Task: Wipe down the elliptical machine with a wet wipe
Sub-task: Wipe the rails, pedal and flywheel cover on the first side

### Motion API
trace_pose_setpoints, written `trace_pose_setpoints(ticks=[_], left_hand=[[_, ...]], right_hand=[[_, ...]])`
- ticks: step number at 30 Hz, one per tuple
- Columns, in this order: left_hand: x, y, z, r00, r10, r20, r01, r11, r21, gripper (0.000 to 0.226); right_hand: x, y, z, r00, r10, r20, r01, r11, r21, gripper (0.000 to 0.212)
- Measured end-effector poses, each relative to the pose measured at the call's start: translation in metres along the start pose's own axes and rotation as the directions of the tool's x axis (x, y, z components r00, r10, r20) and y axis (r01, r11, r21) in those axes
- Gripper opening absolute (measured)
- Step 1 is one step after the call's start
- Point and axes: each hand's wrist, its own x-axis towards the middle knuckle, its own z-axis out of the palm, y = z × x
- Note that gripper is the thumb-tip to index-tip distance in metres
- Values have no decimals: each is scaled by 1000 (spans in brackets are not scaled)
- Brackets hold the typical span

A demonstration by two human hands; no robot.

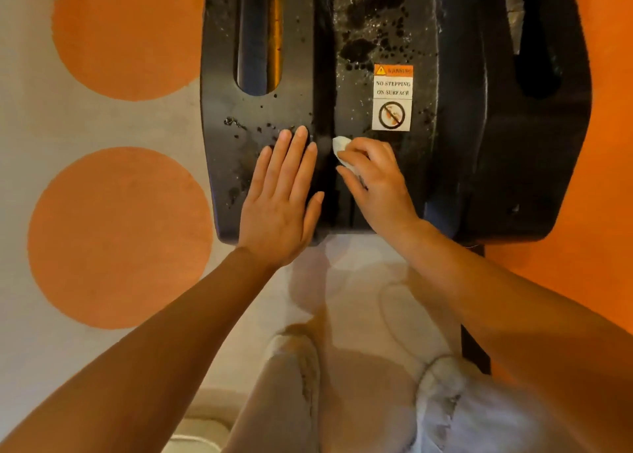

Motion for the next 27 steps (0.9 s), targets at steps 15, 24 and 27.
trace_pose_setpoints(ticks=[15, 24, 27], left_hand=[[-4, -15, 2, 990, 129, -58, -125, 991, 55, 54], [-5, -17, 6, 985, 140, -99, -134, 989, 70, 54], [-6, -16, 7, 985, 132, -114, -126, 990, 64, 54]], right_hand=[[-15, -5, 23, 996, -25, 91, 36, 992, -121, 48], [-57, 5, 29, 994, -86, 63, 101, 948, -303, 65], [-57, 9, 29, 992, -113, 64, 128, 940, -318, 72]])
